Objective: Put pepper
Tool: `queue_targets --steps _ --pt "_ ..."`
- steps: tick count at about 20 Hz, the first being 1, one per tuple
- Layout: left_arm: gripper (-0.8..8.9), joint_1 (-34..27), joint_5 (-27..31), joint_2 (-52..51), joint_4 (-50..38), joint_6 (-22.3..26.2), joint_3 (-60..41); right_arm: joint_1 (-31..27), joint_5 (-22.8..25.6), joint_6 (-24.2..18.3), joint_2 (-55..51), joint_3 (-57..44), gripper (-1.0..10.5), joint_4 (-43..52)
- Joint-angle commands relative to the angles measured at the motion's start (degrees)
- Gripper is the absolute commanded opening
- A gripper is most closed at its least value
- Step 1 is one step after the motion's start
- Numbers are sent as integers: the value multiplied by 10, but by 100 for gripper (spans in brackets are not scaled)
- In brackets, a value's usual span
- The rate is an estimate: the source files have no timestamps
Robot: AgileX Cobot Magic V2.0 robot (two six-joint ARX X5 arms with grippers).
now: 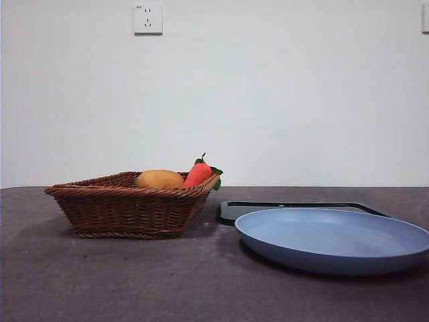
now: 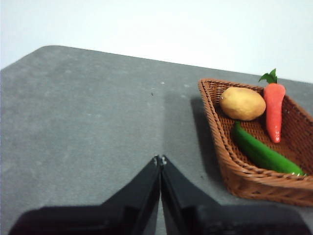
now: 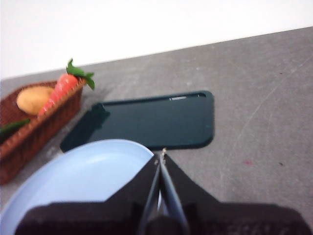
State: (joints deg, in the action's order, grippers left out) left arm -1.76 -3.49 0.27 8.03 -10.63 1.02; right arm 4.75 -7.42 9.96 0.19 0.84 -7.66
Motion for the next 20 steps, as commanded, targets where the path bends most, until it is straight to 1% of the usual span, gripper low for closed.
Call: queue_targets --steps 1,3,5,11,14,15,17,20 --pt "6 -2 -17 -2 -11 -38 -4 -1 0 60 -2 -1 6 21" --pt "6 -2 -37 -2 -3 -54 6 -1 -1 93 -1 10 5 25" --pt "6 -2 -49 -2 11 -65 23 -1 -1 108 5 25 5 25" --pt "6 -2 -58 11 70 -74 101 -1 -1 112 64 104 5 12" --pt "6 -2 -63 46 101 -72 149 -1 -2 109 114 162 5 -12" --pt "6 -2 -73 62 108 -71 167 -1 -2 106 133 186 5 -28" --pt "6 -2 -94 95 123 -62 200 -1 -9 86 170 234 5 -68" --pt "6 -2 -137 154 159 -28 258 -1 -46 48 231 314 5 -150"
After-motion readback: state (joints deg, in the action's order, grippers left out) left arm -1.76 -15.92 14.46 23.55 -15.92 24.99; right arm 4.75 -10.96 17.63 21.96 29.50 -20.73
